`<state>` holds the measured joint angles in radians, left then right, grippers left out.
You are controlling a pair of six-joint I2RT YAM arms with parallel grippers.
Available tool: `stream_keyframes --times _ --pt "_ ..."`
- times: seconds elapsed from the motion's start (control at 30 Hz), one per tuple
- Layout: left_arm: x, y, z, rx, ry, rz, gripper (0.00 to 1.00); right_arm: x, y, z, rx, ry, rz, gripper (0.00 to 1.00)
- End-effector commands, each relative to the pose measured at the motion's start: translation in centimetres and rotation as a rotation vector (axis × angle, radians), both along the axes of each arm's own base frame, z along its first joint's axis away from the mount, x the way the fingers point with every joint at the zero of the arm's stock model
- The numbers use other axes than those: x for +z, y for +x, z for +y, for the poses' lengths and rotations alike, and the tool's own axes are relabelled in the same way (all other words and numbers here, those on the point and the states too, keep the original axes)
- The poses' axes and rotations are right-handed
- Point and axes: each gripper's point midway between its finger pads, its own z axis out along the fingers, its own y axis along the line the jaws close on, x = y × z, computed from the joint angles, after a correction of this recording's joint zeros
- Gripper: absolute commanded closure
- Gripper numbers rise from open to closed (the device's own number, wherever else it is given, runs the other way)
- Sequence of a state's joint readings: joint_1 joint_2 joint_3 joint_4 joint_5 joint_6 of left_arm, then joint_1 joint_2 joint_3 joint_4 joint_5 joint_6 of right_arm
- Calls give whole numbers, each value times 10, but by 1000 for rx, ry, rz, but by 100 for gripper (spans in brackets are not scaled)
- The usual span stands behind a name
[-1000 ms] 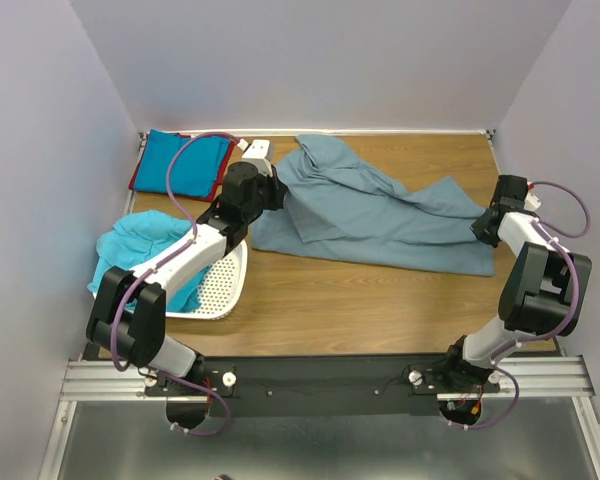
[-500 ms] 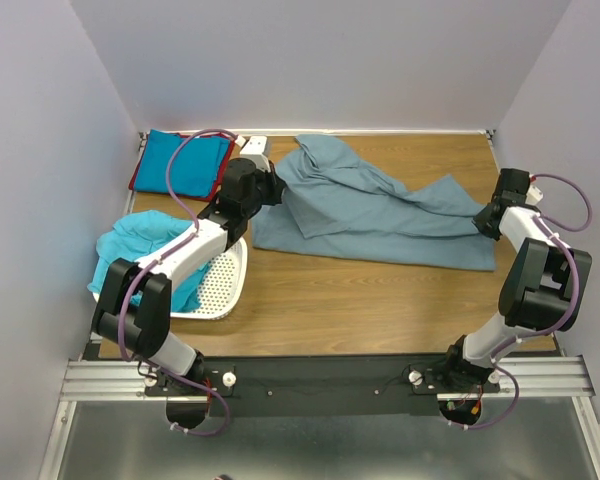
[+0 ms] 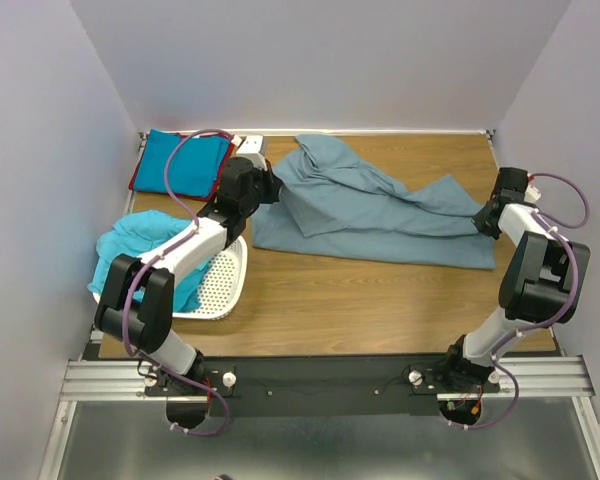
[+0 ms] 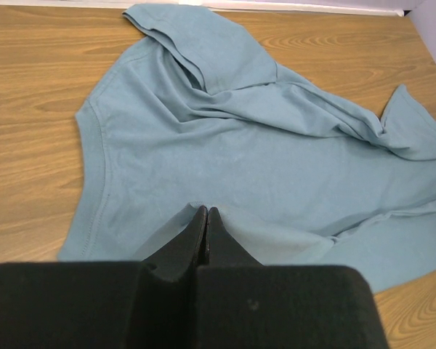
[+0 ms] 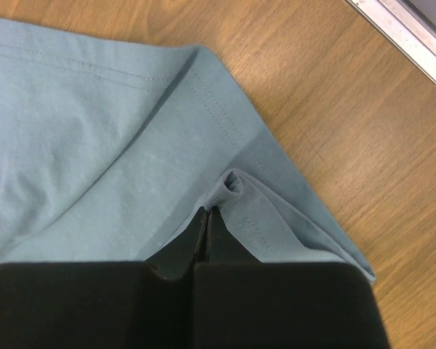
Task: Fold and stack the t-shirts
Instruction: Fold the tshirt
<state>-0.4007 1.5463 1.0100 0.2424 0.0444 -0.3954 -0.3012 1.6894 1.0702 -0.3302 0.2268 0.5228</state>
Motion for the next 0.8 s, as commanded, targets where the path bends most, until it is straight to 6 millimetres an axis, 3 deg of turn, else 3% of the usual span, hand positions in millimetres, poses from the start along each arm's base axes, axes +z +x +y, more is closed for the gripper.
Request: stream_keyframes --times 0.0,0.23,0.3,0.33,0.37,0.4,0.47,0.63,0.73,0.77 --pt "13 10 -3 -1 -40 -42 100 5 11 -14 -25 -45 -16 100" --pt "11 29 -5 19 -39 -45 100 8 24 -15 -1 -40 -26 96" --pt "8 35 -1 38 -29 -35 89 12 34 -12 31 -27 -43 58" --pt "12 43 3 63 -25 -40 74 13 36 -12 45 -29 -44 26" --pt "12 46 3 70 -23 -34 58 15 38 -12 51 -27 -48 20" --pt "16 51 11 122 -10 -37 39 21 39 -10 62 -25 -64 18" --pt "22 51 13 135 -20 -46 30 28 37 -7 70 -21 -86 13" --pt "13 36 -10 86 -32 -39 29 40 22 18 125 28 -152 13" --pt "-12 23 -29 16 -43 4 29 47 19 46 197 68 -195 13" --pt "-13 19 -41 -20 -59 -4 29 39 13 63 236 101 -183 13"
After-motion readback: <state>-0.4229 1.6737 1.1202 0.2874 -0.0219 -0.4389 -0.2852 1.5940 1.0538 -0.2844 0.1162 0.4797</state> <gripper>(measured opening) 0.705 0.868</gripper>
